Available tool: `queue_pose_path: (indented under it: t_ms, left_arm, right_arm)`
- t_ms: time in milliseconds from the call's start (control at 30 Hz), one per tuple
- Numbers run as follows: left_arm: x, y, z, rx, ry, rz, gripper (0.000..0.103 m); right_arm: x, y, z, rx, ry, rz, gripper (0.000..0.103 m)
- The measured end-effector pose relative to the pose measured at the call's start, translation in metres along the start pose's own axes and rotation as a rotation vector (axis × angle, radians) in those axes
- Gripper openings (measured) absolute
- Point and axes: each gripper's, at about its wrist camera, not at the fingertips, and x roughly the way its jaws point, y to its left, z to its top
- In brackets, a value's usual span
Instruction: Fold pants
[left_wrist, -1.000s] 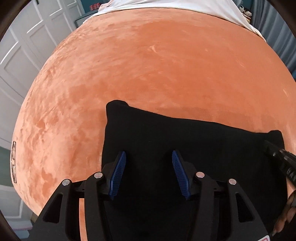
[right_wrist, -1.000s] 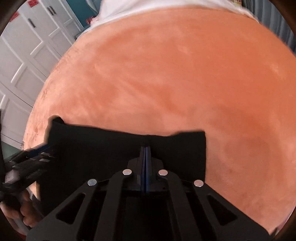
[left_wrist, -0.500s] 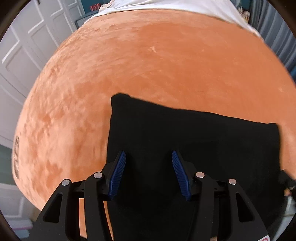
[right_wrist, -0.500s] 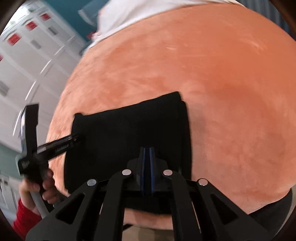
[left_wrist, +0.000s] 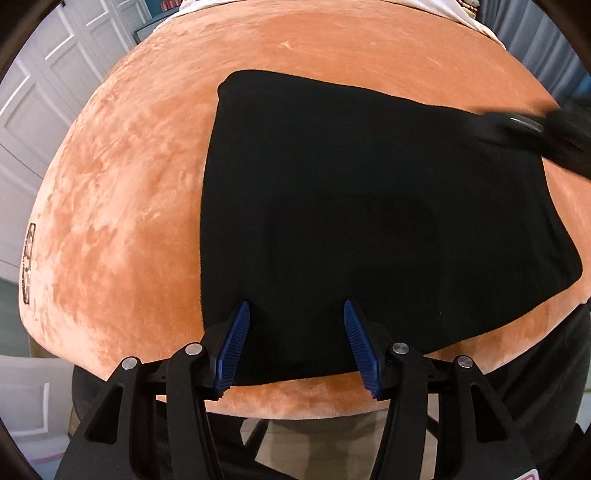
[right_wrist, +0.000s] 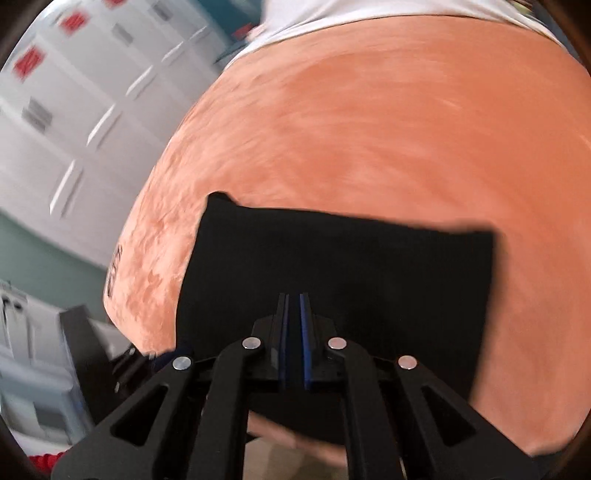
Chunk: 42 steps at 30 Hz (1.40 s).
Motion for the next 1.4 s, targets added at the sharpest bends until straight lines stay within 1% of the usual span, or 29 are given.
queue_pose_path:
  t_ms: [33,67,133,167,200,233,300,367,400,467,500,567,600,667,733,767,833,867,933,967,1000,1067,1100,1133,1200,1233,1300,1333,1400]
  left_arm:
    - [0.001,0.001,0.0,-0.003,0.001,-0.007,0.054]
    - [0.003,0.003,0.001,-0.009,0.003,-0.017,0.054]
    - [0.004,0.008,0.002,-0.02,0.0,-0.041,0.055]
    - [0.004,0.01,0.003,-0.029,0.006,-0.049,0.055]
    - [0.003,0.012,0.003,-0.042,0.008,-0.064,0.055]
    - [0.003,0.012,0.002,-0.04,0.004,-0.065,0.055]
    - [0.004,0.008,0.0,-0.018,-0.009,-0.046,0.056]
    - [0.004,0.005,-0.001,-0.009,-0.018,-0.027,0.057]
    - [0.004,0.004,-0.002,-0.005,-0.021,-0.021,0.057]
    - [0.003,0.005,-0.003,-0.008,-0.024,-0.024,0.057]
    - [0.003,0.008,-0.003,-0.015,-0.027,-0.031,0.057]
    - [0.001,0.012,-0.004,-0.019,-0.031,-0.043,0.057]
    - [0.001,0.015,-0.004,-0.02,-0.03,-0.054,0.057]
    - [0.001,0.019,-0.003,-0.033,-0.022,-0.077,0.058]
    - [0.001,0.021,-0.004,-0.035,-0.023,-0.084,0.058]
    - [0.001,0.021,-0.004,-0.031,-0.026,-0.081,0.058]
    - [0.0,0.022,-0.005,-0.027,-0.028,-0.072,0.058]
    - [0.0,0.022,-0.006,-0.025,-0.028,-0.069,0.058]
    - [-0.002,0.018,-0.006,-0.026,-0.028,-0.064,0.059]
    - [-0.002,0.018,-0.006,-0.026,-0.027,-0.063,0.059]
    - [-0.001,0.016,-0.005,-0.024,-0.025,-0.065,0.059]
    - [0.0,0.012,-0.004,-0.017,-0.022,-0.057,0.059]
    - [0.001,0.011,-0.005,-0.014,-0.019,-0.05,0.059]
    - [0.0,0.011,-0.004,-0.018,-0.017,-0.048,0.059]
    - [0.002,0.008,-0.007,-0.03,-0.01,-0.042,0.059]
    - [0.001,0.006,-0.006,-0.031,-0.008,-0.038,0.059]
    - [0.001,0.006,-0.006,-0.027,-0.005,-0.024,0.06]
    - [0.001,0.005,-0.006,-0.027,-0.005,-0.019,0.06]
    - [0.002,0.003,-0.005,-0.023,-0.001,-0.008,0.06]
  right_arm:
    - [0.031,-0.004,0.01,-0.029,0.049,-0.079,0.006]
    - [0.045,-0.011,0.011,-0.024,0.078,-0.123,0.001]
    - [0.055,-0.023,0.021,0.09,0.074,-0.079,0.0]
    - [0.038,-0.018,0.027,0.158,0.042,-0.05,0.003]
    - [0.031,-0.009,0.03,0.154,0.021,-0.023,0.008]
    - [0.022,0.013,0.036,0.102,0.002,0.021,0.008]
    - [0.023,0.047,0.043,-0.004,0.027,0.02,0.008]
    - [0.043,0.076,0.053,-0.091,0.064,0.019,0.008]
    - [0.061,0.085,0.058,-0.115,0.094,-0.006,0.008]
    - [0.11,0.091,0.068,-0.163,0.175,-0.09,0.007]
    - [0.127,0.091,0.071,-0.191,0.18,-0.131,0.005]
    - [0.145,0.09,0.08,-0.21,0.19,-0.166,0.001]
    - [0.143,0.09,0.086,-0.183,0.198,-0.152,0.0]
    - [0.111,0.09,0.091,-0.143,0.118,-0.08,0.002]
    - [0.067,0.086,0.08,-0.133,0.022,-0.041,0.006]
    - [0.042,0.078,0.065,-0.125,-0.014,-0.032,0.008]
    - [0.019,0.053,0.038,-0.078,-0.032,-0.027,0.008]
    - [0.011,0.031,0.019,-0.035,-0.022,-0.051,0.008]
    - [0.005,-0.01,-0.006,0.038,-0.008,-0.146,0.008]
    - [0.005,-0.04,-0.018,0.109,-0.005,-0.208,0.0]
    - [-0.003,-0.072,-0.03,0.238,-0.023,-0.138,0.0]
    - [-0.023,-0.092,-0.037,0.389,-0.071,-0.035,0.0]
    - [-0.033,-0.089,-0.038,0.372,-0.096,-0.056,0.0]
    - [-0.042,-0.077,-0.038,0.313,-0.123,-0.089,0.006]
    - [-0.051,-0.053,-0.044,0.196,-0.139,-0.107,0.006]
    - [-0.051,-0.048,-0.049,0.168,-0.125,-0.111,0.006]
    - [-0.046,-0.054,-0.064,0.135,-0.08,-0.17,0.006]
    - [-0.031,-0.062,-0.078,0.135,-0.041,-0.214,0.002]
    - [-0.037,-0.079,-0.088,0.208,-0.098,-0.134,0.0]
